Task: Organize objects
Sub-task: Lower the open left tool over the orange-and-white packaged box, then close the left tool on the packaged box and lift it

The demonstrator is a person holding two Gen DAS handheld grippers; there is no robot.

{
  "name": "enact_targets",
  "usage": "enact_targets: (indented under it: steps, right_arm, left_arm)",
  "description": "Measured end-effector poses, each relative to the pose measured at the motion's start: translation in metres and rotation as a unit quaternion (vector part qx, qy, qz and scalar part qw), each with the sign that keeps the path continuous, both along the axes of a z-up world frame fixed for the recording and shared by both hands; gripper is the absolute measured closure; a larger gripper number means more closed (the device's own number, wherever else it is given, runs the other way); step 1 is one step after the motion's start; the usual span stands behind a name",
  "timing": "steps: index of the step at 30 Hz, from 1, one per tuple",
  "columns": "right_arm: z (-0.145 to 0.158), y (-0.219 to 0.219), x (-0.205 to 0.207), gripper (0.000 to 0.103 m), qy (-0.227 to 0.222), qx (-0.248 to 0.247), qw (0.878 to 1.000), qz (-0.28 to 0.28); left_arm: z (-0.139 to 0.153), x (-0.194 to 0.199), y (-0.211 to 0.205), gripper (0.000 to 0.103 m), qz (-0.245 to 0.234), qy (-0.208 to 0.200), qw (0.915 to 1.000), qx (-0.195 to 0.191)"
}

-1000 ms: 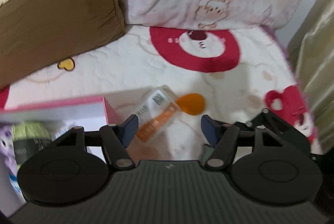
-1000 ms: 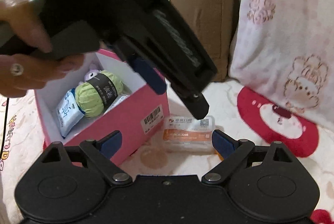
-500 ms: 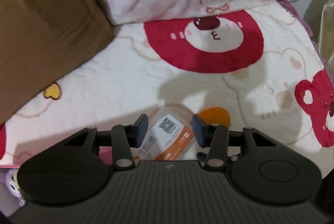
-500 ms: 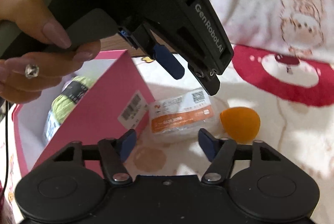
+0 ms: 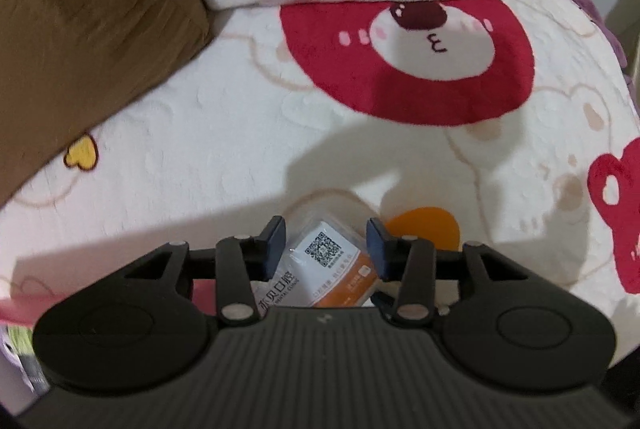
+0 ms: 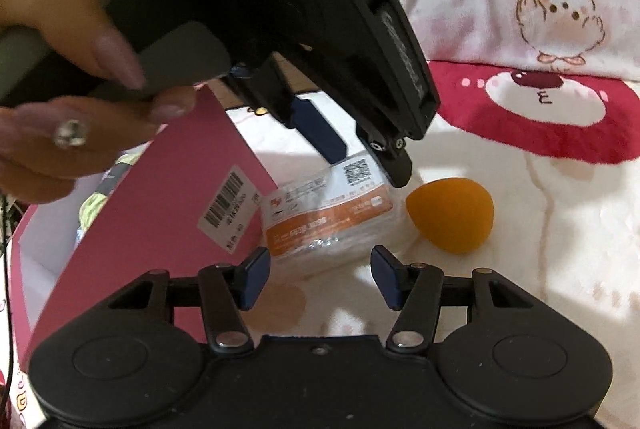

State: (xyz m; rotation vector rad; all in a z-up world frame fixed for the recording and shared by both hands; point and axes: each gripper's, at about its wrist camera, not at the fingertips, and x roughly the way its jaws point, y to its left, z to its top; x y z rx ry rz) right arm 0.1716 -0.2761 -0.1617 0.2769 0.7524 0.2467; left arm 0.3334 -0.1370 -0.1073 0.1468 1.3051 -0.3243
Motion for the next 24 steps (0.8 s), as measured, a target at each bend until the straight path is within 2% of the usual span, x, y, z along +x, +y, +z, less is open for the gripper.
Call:
enact_targets:
  steps: [2, 5, 8, 17, 20, 24]
  right_arm:
    - [-0.003, 0.0, 0.0, 0.042, 0.0, 0.002, 1.0, -0.008]
    - [-0.005, -0.001, -0.004, 0.042, -0.001, 0.011, 1.0, -0.011]
    - [-0.006, -0.003, -0.01, 0.042, 0.001, 0.025, 0.999, -0.023]
    - [-0.001, -0.011, -0.035, 0.043, 0.013, 0.031, 0.999, -0.033]
    - [0.0, -0.017, -0.043, 0.05, 0.02, 0.043, 0.998, -0.04]
    - [-0.006, -0.019, -0.053, 0.05, 0.025, 0.054, 0.997, -0.045]
  left_arm:
    - [-0.001, -0.005, 0.002, 0.051, 0.006, 0.011, 0.9999, -0.005]
    - [-0.002, -0.016, -0.002, 0.05, -0.003, 0.01, 0.9999, 0.011]
    - [0.001, -0.024, -0.001, 0.052, 0.021, 0.02, 0.9996, 0.006]
    - [0.014, -0.044, 0.011, 0.055, 0.069, 0.04, 0.9941, -0.074]
    - [0.017, -0.051, 0.01, 0.058, 0.073, 0.039, 0.9929, -0.086]
    - [0.02, -0.063, 0.007, 0.059, 0.066, 0.042, 0.9915, -0.104]
